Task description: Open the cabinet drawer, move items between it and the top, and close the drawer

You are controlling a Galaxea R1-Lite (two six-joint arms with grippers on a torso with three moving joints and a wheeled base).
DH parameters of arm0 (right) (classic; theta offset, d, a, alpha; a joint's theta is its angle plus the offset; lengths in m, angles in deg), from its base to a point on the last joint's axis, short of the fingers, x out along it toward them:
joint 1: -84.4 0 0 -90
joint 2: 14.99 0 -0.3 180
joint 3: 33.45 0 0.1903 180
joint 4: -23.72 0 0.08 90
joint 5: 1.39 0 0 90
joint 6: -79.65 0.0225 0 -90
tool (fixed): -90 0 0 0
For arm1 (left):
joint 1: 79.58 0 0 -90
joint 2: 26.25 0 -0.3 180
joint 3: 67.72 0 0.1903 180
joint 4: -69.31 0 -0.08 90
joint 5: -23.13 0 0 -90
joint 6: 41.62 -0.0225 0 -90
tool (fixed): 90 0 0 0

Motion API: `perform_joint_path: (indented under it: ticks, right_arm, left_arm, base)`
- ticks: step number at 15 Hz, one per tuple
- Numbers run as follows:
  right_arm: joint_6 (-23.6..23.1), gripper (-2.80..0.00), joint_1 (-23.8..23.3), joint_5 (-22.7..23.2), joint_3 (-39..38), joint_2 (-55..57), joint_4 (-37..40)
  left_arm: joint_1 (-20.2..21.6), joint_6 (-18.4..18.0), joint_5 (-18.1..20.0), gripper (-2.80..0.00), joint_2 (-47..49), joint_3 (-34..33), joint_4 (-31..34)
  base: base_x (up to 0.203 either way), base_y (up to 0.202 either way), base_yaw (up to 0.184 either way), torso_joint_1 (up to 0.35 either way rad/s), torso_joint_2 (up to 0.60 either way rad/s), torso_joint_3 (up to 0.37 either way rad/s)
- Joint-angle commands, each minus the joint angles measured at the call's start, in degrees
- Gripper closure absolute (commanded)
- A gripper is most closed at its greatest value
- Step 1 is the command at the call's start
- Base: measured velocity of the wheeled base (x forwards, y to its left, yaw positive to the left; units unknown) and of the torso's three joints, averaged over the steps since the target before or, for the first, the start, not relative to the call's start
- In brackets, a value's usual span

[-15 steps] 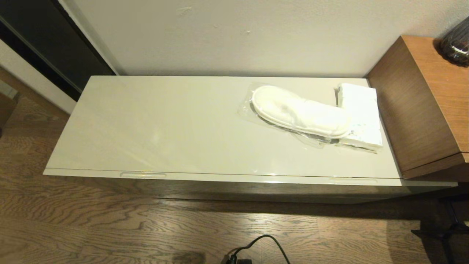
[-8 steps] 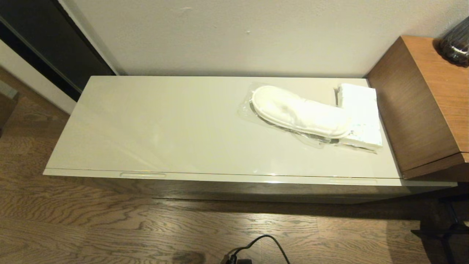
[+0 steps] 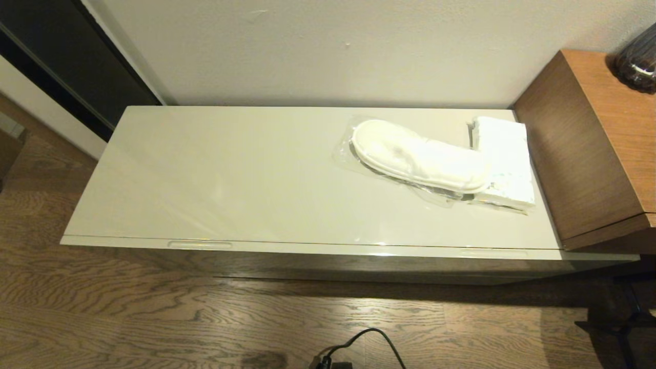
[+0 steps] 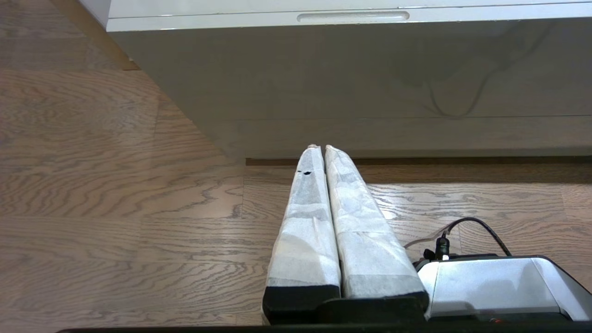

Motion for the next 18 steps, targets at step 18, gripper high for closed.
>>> perform_joint_path:
  ticks: [18]
  right_arm:
    - [-0.19,0.0,0.0,-0.15,-0.09,0.19,0.04]
  left_arm:
    - [0.02,-0.01,-0.08,0.0,0.07,-0.02,0.0]
  base:
    - [0.0,0.0,0.0,0.0,0.0,0.0]
